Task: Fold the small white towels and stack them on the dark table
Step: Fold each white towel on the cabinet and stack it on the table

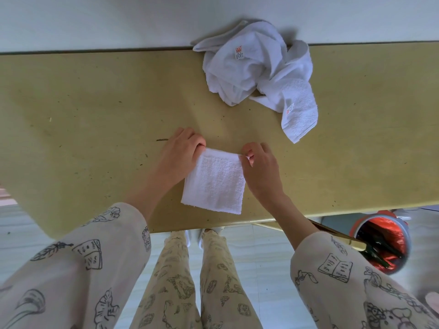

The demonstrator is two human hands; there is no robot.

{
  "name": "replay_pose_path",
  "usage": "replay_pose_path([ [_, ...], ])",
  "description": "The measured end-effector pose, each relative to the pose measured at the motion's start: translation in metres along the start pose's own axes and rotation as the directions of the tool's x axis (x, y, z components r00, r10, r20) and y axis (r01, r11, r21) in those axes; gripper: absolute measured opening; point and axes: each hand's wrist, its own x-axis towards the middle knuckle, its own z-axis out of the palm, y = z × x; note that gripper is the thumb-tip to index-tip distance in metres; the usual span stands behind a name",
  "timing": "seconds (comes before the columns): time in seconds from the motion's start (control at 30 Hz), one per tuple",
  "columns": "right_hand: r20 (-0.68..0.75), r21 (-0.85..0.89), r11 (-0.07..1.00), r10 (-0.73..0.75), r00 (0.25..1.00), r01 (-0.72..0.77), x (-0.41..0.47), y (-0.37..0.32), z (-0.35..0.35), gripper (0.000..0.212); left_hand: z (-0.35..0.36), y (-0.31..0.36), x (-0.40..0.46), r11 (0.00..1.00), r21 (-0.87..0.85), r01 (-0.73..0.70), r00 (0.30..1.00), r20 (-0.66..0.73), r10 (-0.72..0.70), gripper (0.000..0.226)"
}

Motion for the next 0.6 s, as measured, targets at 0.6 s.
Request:
replay_pose_path([
  [0.6, 0.2, -0.447, 0.742, -0.461, 0.864, 0.499, -0.019, 0.013, 0.049, 0.054, 0.0, 0.015, -0.024, 0.984, 0.059, 0.167, 0.934, -0.329, -0.139, 0.026],
])
